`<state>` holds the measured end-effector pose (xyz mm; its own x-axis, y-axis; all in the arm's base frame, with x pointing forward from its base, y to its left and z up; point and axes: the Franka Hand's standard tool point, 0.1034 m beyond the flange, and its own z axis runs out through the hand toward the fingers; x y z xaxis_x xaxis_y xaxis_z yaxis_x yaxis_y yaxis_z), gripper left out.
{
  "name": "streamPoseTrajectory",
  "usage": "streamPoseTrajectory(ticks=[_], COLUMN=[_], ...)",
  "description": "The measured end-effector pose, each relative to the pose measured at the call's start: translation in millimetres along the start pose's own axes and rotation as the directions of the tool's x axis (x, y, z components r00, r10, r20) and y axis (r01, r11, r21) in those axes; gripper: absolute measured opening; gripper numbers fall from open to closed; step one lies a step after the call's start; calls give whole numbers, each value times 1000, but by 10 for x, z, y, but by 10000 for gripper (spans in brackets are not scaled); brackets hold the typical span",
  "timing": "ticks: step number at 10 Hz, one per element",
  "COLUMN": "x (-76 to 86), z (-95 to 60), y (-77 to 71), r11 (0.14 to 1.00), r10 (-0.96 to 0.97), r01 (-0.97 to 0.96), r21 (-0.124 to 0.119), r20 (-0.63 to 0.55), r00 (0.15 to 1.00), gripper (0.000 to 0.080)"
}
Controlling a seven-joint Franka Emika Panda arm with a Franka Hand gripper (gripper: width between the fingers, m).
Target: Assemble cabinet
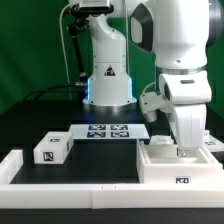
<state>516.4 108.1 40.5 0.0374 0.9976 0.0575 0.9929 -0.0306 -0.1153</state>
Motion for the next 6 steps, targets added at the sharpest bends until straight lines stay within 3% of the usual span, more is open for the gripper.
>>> streamPoseTrajectory(ticks=[3,6], x=[5,129], z=[-177,-214], y=[-164,-598], r11=[1000,999], r10=[6,-5], r01=[-5,6], r21=[-10,-33], r20=[16,21], r00=[1000,1000], gripper=[787,797])
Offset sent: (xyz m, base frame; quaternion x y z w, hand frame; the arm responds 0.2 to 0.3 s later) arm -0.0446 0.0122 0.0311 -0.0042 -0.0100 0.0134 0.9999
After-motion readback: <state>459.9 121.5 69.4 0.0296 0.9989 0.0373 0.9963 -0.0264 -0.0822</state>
